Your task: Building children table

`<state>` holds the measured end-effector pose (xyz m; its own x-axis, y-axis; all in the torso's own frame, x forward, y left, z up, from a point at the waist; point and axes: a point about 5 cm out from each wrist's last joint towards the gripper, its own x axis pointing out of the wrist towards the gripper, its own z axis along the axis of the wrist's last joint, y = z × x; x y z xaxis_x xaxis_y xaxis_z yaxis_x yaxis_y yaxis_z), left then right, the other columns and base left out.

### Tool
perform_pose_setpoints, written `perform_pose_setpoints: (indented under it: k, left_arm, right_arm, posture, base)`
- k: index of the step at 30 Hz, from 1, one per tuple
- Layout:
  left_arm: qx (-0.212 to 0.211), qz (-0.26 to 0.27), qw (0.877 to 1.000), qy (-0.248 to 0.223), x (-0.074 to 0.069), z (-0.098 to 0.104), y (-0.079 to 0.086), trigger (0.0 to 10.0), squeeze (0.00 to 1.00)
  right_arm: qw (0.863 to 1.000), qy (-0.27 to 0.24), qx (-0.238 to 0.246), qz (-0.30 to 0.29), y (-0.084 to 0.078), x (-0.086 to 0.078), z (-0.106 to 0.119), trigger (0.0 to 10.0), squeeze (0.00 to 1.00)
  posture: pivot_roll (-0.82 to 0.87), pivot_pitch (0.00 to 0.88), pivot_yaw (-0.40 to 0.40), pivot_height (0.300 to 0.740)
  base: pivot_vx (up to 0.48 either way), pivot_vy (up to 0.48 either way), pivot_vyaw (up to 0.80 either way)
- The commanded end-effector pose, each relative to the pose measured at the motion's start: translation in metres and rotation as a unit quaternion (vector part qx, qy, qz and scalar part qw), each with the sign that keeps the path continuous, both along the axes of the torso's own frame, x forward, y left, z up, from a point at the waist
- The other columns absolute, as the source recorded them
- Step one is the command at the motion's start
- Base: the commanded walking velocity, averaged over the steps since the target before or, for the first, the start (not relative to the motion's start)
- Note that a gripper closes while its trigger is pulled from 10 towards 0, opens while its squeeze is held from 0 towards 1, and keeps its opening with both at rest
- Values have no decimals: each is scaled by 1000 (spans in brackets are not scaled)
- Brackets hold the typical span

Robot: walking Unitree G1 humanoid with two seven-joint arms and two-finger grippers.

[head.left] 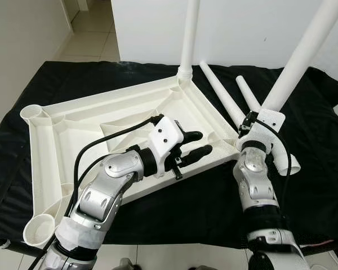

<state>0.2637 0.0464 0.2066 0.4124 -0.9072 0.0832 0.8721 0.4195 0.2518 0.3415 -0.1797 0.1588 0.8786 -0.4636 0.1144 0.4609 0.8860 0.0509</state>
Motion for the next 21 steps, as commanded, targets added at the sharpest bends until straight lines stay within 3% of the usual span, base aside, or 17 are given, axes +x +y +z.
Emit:
perform_pose_setpoints:
  k: [1, 11, 12, 14, 15, 17, 18, 21]
  left_arm:
    - [-2, 13, 1000, -8, 2, 2, -1, 10000, 0]
    - [-4, 20, 1000, -9, 3, 3, 0, 10000, 0]
    - [-5, 20, 1000, -10, 3, 3, 0, 10000, 0]
    - [-5, 20, 1000, -10, 3, 3, 0, 10000, 0]
    - [-6, 20, 1000, -10, 4, 4, 0, 10000, 0]
    - [-6, 20, 1000, -10, 4, 4, 0, 10000, 0]
    - [-6, 20, 1000, -11, 4, 4, -1, 10000, 0]
    - [-7, 19, 1000, -11, 4, 4, -1, 10000, 0]
  right_arm:
    - [995, 88, 31, -41, -14, -9, -41, 10000, 0]
    - [999, 48, 2, -18, -5, -1, -28, 10000, 0]
    - [999, 40, -3, -16, -6, 0, -25, 10000, 482]
    - [999, 40, -3, -16, -6, 0, -25, 10000, 482]
    - [999, 34, -4, -15, -6, 1, -24, 10000, 651]
    - [999, 34, -4, -15, -6, 1, -24, 10000, 651]
    - [1000, 28, -9, -11, -7, 1, -22, 10000, 1000]
    - [1000, 23, -11, -9, -7, 2, -21, 10000, 1000]
  posture:
    - [-109, 70, 42, 740]
    - [-103, 71, 39, 740]
    - [-106, 67, 35, 740]
    - [-106, 67, 35, 740]
    - [-106, 67, 35, 740]
    - [-106, 67, 35, 740]
    - [-106, 67, 35, 740]
    - [-106, 67, 35, 740]
  base:
    - [0, 0, 0]
    - [0, 0, 0]
    - [0, 0, 0]
    - [0, 0, 0]
    - [0, 0, 0]
    - [0, 0, 0]
    - [0, 0, 0]
    - [0, 0, 0]
